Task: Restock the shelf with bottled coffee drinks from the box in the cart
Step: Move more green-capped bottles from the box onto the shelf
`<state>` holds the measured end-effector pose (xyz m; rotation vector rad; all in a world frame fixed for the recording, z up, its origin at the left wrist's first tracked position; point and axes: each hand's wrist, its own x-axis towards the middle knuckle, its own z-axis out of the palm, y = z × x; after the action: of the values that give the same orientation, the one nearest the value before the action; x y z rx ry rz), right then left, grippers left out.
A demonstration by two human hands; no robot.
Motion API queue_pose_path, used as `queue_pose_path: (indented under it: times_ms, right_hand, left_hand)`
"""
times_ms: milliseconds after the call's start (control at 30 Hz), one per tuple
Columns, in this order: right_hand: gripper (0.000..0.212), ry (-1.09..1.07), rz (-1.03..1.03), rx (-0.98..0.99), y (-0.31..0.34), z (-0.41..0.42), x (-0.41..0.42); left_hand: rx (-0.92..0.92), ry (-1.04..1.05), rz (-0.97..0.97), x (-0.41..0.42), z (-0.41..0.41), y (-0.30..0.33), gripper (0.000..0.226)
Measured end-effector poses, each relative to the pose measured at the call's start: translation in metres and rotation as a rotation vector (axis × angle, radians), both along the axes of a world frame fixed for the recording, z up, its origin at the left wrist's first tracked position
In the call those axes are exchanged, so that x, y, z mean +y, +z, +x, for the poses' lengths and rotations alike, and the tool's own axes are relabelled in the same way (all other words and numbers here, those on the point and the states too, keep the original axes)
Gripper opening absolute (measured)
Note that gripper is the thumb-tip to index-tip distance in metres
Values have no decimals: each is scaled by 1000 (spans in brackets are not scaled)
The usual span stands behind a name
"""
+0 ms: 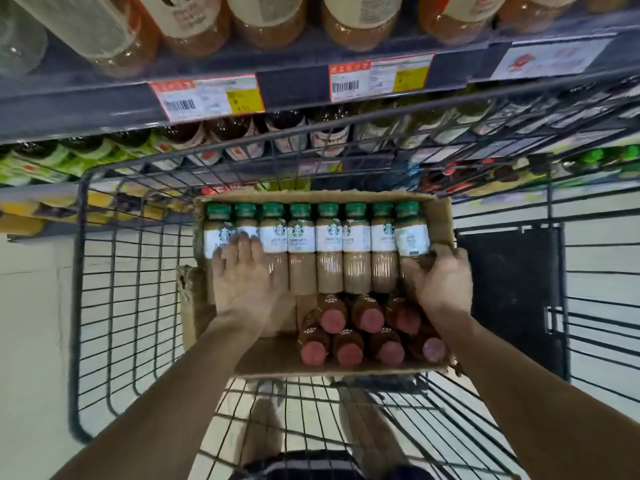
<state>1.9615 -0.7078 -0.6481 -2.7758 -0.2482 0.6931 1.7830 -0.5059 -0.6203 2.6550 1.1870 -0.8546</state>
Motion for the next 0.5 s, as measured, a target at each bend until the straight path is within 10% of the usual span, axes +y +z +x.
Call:
queue_pose_path:
  times_ms: [500]
  right_hand:
    - [61, -173, -32, 188, -8, 3, 34]
  left_hand:
    - [-40, 290, 7, 43, -19, -21, 77]
